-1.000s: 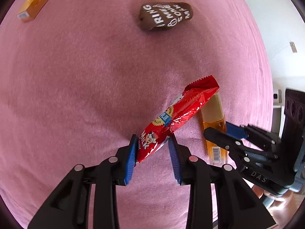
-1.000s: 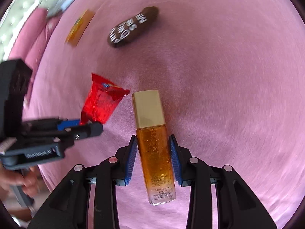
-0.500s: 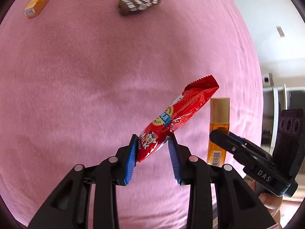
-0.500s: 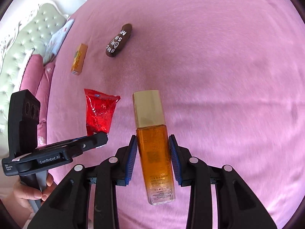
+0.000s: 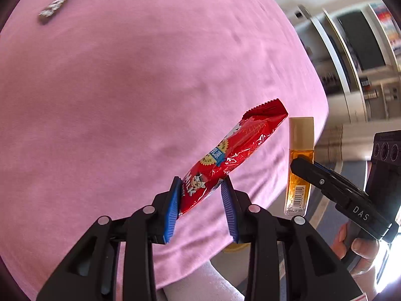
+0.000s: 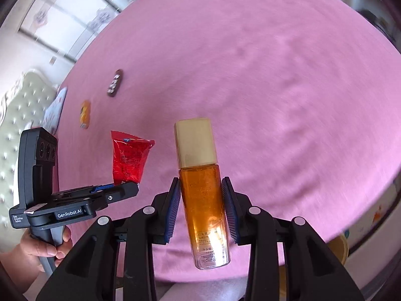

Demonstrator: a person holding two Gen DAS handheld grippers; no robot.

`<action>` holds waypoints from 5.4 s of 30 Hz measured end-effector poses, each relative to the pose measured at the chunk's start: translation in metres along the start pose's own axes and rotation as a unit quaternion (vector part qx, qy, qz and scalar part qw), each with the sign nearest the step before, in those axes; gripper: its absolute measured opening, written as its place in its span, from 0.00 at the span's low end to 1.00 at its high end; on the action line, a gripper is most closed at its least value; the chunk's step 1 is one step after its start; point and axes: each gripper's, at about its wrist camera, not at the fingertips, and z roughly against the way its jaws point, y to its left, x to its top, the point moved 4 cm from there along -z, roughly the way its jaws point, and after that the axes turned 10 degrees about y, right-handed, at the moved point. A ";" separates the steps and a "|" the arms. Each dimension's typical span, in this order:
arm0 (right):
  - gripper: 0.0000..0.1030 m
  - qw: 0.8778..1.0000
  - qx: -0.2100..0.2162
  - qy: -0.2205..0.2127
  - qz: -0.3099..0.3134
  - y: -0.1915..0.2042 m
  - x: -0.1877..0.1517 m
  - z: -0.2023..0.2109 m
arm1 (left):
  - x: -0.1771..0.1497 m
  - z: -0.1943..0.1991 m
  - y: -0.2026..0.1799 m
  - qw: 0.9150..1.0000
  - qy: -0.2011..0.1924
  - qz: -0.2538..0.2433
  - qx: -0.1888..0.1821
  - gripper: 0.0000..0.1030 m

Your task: Collect trash

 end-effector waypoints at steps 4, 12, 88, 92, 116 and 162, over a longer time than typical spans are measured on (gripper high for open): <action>0.32 0.997 0.004 -0.014 -0.075 -0.051 -0.045 0.019 | -0.014 -0.032 -0.052 0.998 0.034 -0.055 0.001 0.32; 0.32 0.974 0.005 -0.054 -0.220 -0.147 -0.147 0.057 | -0.053 -0.114 -0.161 0.980 0.118 -0.161 0.012 0.32; 0.48 0.933 0.084 -0.056 -0.346 -0.302 -0.280 0.029 | -0.170 -0.310 -0.311 0.883 0.314 -0.348 0.027 0.96; 0.48 0.930 0.096 -0.060 -0.351 -0.306 -0.283 0.031 | -0.169 -0.309 -0.314 0.883 0.308 -0.352 0.025 0.96; 0.48 0.946 0.070 -0.053 -0.313 -0.285 -0.268 0.058 | -0.161 -0.277 -0.320 0.897 0.278 -0.344 0.009 0.96; 0.49 0.969 0.077 0.096 0.213 0.279 0.164 -0.133 | 0.103 0.147 0.215 0.974 -0.155 0.161 0.023 0.96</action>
